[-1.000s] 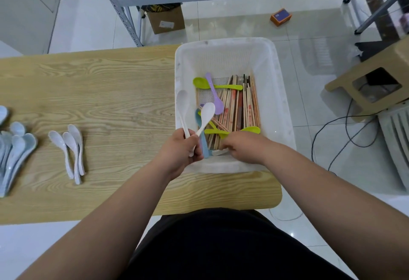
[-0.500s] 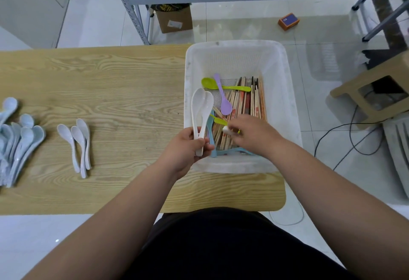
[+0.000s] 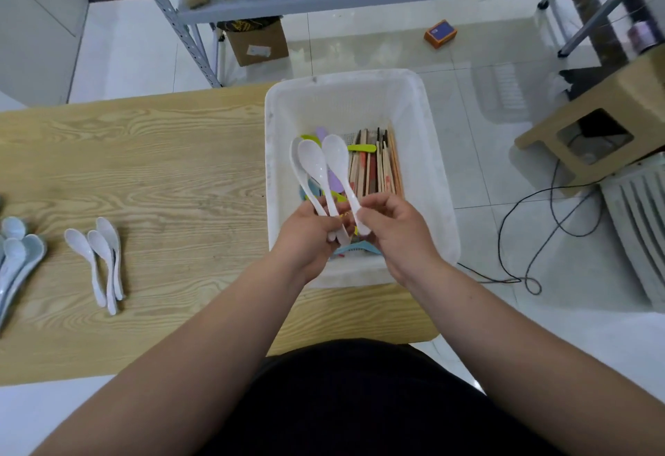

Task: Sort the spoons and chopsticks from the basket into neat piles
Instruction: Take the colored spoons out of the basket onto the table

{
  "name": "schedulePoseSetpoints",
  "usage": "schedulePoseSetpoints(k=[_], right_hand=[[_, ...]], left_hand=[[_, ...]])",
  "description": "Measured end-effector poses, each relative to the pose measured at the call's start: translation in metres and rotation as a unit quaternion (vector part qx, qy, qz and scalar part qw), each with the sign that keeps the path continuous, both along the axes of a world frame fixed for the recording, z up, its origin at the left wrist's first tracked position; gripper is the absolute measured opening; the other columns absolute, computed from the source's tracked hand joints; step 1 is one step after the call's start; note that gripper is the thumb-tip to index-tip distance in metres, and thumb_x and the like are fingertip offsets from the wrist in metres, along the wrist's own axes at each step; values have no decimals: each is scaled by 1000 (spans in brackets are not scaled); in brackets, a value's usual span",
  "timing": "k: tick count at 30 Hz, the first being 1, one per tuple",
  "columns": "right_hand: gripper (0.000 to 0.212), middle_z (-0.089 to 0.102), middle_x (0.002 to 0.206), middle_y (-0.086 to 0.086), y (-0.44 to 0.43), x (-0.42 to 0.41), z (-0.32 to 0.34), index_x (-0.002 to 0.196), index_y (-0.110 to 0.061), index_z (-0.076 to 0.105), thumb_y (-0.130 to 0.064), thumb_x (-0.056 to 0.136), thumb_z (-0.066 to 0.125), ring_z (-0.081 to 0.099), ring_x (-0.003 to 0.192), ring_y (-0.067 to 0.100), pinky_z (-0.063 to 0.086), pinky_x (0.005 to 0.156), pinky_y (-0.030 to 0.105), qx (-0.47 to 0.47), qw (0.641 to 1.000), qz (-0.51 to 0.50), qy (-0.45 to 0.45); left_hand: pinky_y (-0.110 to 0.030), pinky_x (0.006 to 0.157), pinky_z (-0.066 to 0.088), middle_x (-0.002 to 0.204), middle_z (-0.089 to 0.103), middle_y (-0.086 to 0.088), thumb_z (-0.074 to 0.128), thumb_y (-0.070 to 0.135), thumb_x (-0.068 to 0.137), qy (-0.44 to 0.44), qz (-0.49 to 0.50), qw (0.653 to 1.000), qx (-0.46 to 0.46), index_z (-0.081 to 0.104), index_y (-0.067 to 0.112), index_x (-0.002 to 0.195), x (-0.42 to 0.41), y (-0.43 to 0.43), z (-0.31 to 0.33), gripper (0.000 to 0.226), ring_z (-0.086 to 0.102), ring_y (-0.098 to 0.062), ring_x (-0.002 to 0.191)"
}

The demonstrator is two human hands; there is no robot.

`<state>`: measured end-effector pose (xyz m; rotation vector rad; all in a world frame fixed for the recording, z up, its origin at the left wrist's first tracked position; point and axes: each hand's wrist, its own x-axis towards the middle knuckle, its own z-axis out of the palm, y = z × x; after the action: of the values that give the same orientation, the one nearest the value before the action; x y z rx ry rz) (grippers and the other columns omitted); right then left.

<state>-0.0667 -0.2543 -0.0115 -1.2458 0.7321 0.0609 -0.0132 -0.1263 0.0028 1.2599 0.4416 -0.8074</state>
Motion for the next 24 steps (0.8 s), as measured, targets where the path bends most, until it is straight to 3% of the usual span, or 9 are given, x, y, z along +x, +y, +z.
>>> schedulePoseSetpoints(k=[5,8,11,13,15,17,21,24], right_hand=[[15,74,108,-14,-2,-9,-4,102,-17,74,-11,89,73,71,94,9,60,83,28,-112,989,97,-27],[16,75,104,-7,-2,-6,-6,103,-17,75,-13,88,76,70,92,9,60,80,28,-120,981,146,-43],[8,75,92,-16,5,1,-4,98,-21,77,-21,91,74,69,84,0,55,72,18,-123,976,178,-39],[12,72,84,-15,14,11,-1,100,-16,74,-24,92,72,66,73,-3,48,63,11,-127,978,161,-33],[27,72,99,-4,28,26,3,116,-13,66,-25,92,71,70,82,6,51,65,15,-91,983,159,-29],[40,72,103,-3,48,42,7,127,-17,58,-30,92,71,71,85,12,56,67,27,-60,977,201,-27],[34,73,95,-3,99,70,7,113,-25,57,-35,86,73,72,85,17,60,74,40,-119,954,273,-24],[32,77,91,5,147,85,0,111,-22,57,-24,84,75,75,84,23,61,79,46,-60,958,279,-7]], left_hand=[[-35,72,59,112,72,-18,47,-7,98,-28,-10,999,32,61,2,121,0,-5,-1,28,73,-26,94],[-45,85,57,107,73,-16,53,2,100,-53,3,995,85,63,5,116,-3,0,-4,20,70,-32,100],[-38,68,58,100,73,-15,56,1,98,-73,11,991,113,64,7,108,-4,14,1,14,70,-33,92],[-41,75,56,100,73,-18,57,-1,96,-97,0,987,125,66,8,108,-6,27,4,17,71,-35,92],[-47,85,55,105,73,-20,57,-4,95,-118,-20,985,128,66,7,113,-9,43,7,23,72,-35,98],[-42,83,58,106,74,-17,54,-5,96,-138,-49,980,137,65,9,117,-12,61,9,27,73,-31,96],[-29,70,55,102,75,-9,53,-4,97,-150,-83,971,165,63,18,111,-20,107,8,28,75,-24,87],[-33,71,57,102,74,-6,52,-2,98,-137,-79,972,171,61,18,110,-19,149,3,25,75,-21,87]])
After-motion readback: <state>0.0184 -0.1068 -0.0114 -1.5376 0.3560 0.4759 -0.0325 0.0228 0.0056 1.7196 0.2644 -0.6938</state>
